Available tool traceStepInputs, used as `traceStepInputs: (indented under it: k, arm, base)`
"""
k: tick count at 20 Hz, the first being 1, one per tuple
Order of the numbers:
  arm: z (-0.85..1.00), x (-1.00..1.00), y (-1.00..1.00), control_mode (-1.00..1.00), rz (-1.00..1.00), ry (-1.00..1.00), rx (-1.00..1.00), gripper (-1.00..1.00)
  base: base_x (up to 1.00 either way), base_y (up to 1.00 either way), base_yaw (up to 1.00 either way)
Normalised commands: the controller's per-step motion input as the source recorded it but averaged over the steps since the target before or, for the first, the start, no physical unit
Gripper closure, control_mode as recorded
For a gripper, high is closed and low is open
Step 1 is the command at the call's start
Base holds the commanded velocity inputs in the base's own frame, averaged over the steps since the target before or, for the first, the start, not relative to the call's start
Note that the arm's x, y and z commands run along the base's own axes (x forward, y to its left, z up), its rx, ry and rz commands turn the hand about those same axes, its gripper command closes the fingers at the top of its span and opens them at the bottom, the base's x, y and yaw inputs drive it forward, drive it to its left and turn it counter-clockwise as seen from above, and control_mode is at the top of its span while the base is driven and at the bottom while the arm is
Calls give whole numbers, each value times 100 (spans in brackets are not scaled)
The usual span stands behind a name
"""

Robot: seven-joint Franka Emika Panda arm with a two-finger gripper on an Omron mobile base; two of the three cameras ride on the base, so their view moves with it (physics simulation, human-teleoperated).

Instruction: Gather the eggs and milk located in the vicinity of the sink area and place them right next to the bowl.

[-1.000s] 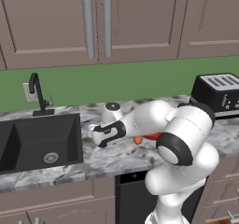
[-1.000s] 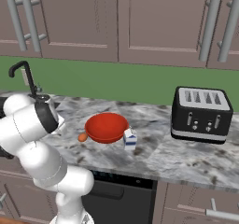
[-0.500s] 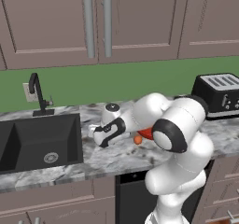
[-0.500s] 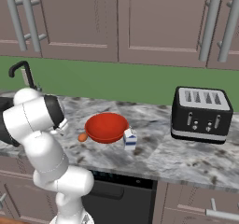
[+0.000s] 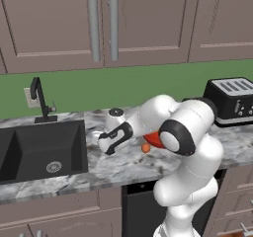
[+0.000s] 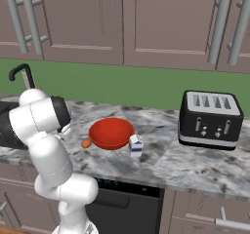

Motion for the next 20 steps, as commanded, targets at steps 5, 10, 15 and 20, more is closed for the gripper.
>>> traceStepInputs:
  k: [5, 10, 15, 20]
  arm:
    - [-3, 0, 10, -100, 0, 0, 0, 100]
    - [0, 0, 1, -100, 0, 0, 0, 100]
    - [0, 0, -3, -100, 0, -6, 0, 100]
    - [0, 0, -3, -100, -8, -10, -1, 100]
  base:
    - [0, 0, 0]
    - [0, 0, 0]
    - [0, 0, 0]
    - [0, 0, 0]
